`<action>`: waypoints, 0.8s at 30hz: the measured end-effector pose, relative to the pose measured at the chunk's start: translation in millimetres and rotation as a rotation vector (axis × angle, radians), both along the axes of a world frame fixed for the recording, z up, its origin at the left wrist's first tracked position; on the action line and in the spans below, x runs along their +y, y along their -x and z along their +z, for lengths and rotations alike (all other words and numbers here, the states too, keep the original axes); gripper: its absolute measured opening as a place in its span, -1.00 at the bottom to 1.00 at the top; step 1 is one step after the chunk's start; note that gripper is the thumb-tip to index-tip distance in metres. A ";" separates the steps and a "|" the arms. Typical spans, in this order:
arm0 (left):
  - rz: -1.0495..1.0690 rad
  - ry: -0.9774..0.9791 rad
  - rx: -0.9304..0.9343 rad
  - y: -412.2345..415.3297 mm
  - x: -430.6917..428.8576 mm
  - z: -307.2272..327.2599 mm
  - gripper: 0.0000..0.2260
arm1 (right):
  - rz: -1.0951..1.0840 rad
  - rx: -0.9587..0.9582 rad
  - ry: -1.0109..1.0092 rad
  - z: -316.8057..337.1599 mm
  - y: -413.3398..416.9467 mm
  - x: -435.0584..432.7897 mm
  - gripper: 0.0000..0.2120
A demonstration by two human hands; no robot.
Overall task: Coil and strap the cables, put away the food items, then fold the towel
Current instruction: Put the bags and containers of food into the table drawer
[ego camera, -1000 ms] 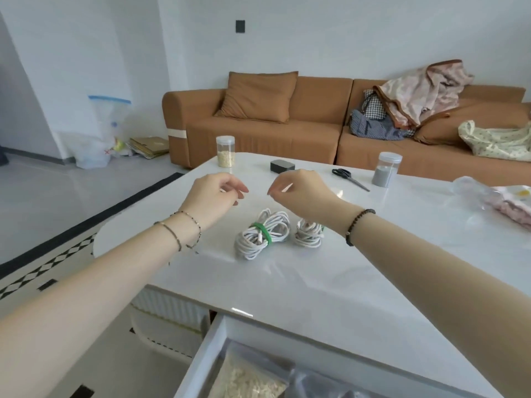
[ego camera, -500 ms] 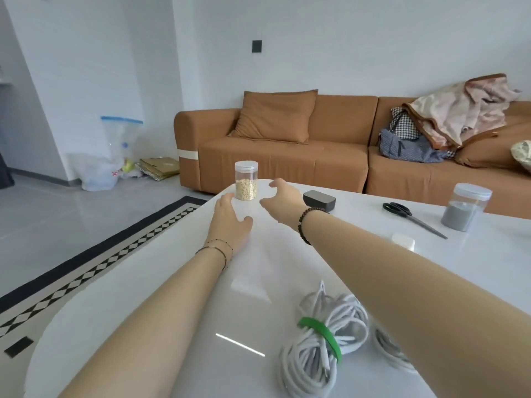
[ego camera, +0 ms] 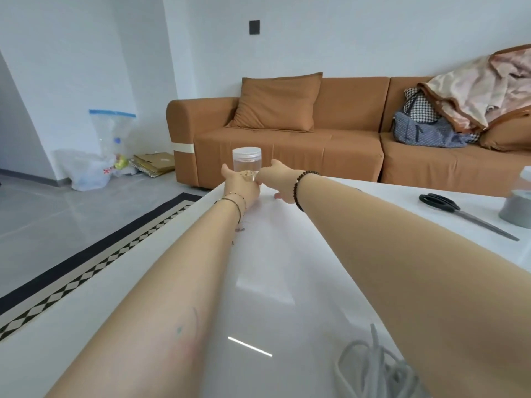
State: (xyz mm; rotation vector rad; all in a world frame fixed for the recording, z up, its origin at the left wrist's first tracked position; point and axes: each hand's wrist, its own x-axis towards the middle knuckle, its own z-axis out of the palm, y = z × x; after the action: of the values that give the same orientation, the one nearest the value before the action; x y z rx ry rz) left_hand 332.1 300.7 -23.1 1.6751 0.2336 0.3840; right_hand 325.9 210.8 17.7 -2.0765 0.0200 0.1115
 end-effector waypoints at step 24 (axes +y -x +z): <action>-0.413 -0.224 -0.159 319.4 -34.7 74.3 -0.39 | 0.260 -0.367 0.342 73.5 384.3 -135.1 -0.55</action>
State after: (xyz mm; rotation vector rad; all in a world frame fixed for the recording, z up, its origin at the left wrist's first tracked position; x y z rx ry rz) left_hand 12.7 265.9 51.1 1.8487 -0.2812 0.2343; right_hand -58.5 75.7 91.3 -2.4034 -0.4862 -0.1254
